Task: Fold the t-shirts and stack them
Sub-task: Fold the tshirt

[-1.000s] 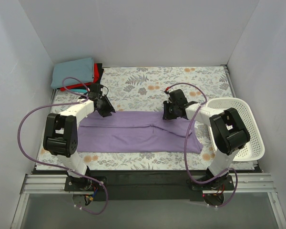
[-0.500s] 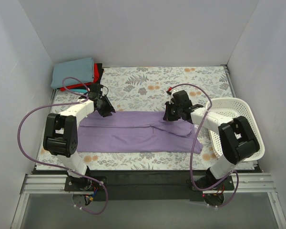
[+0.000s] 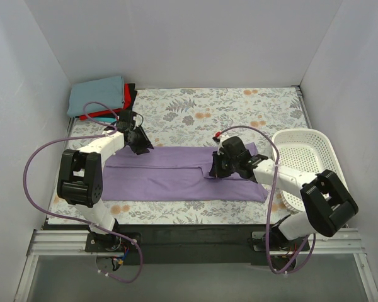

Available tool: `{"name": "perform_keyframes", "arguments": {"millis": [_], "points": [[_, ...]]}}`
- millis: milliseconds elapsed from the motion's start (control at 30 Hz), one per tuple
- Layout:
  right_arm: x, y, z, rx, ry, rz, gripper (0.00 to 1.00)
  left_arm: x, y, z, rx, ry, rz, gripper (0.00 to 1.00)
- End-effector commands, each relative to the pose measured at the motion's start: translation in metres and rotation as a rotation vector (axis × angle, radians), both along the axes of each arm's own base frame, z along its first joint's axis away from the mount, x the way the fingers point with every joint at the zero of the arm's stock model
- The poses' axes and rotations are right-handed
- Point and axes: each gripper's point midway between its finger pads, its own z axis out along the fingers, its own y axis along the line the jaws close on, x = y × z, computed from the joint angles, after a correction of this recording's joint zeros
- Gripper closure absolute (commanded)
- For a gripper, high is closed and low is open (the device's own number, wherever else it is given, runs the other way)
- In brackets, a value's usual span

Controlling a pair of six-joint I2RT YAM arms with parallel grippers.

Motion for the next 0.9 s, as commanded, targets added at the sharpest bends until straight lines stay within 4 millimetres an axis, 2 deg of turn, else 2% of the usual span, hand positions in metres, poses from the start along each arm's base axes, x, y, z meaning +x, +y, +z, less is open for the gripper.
{"name": "perform_keyframes", "arguments": {"millis": [0,67,133,267,300,400,533,633,733,867], "points": [[-0.006,0.006,0.003,0.015,-0.043,-0.02,0.98,0.001,-0.013,0.016,-0.026,-0.043,-0.077,0.71],[-0.014,0.006,-0.005,-0.002,-0.039,-0.011,0.98,0.0,-0.02,0.019,-0.044,-0.05,-0.11,0.7],[-0.015,0.009,-0.003,0.009,-0.059,-0.01,0.97,0.0,-0.026,0.022,-0.051,-0.063,-0.147,0.69],[-0.016,0.01,-0.001,0.001,-0.089,-0.009,0.85,-0.004,-0.049,0.031,-0.067,-0.09,-0.251,0.67],[-0.015,0.011,0.001,0.004,-0.097,-0.006,0.75,-0.005,-0.053,0.032,-0.068,-0.095,-0.269,0.67],[-0.014,0.015,0.012,0.022,-0.123,0.002,0.64,-0.009,-0.065,0.035,-0.073,-0.104,-0.318,0.67],[-0.013,0.021,0.039,0.066,-0.166,0.01,0.61,-0.015,-0.078,0.038,-0.092,-0.113,-0.375,0.66],[-0.003,0.008,0.055,0.032,-0.224,-0.05,0.59,-0.021,-0.092,0.044,-0.099,-0.13,-0.437,0.66],[0.006,-0.013,0.067,-0.05,-0.258,-0.14,0.55,-0.03,-0.106,0.048,-0.117,-0.138,-0.495,0.66],[0.016,-0.055,0.056,-0.21,-0.23,-0.269,0.55,-0.043,-0.123,0.048,-0.13,-0.134,-0.555,0.66]]}}
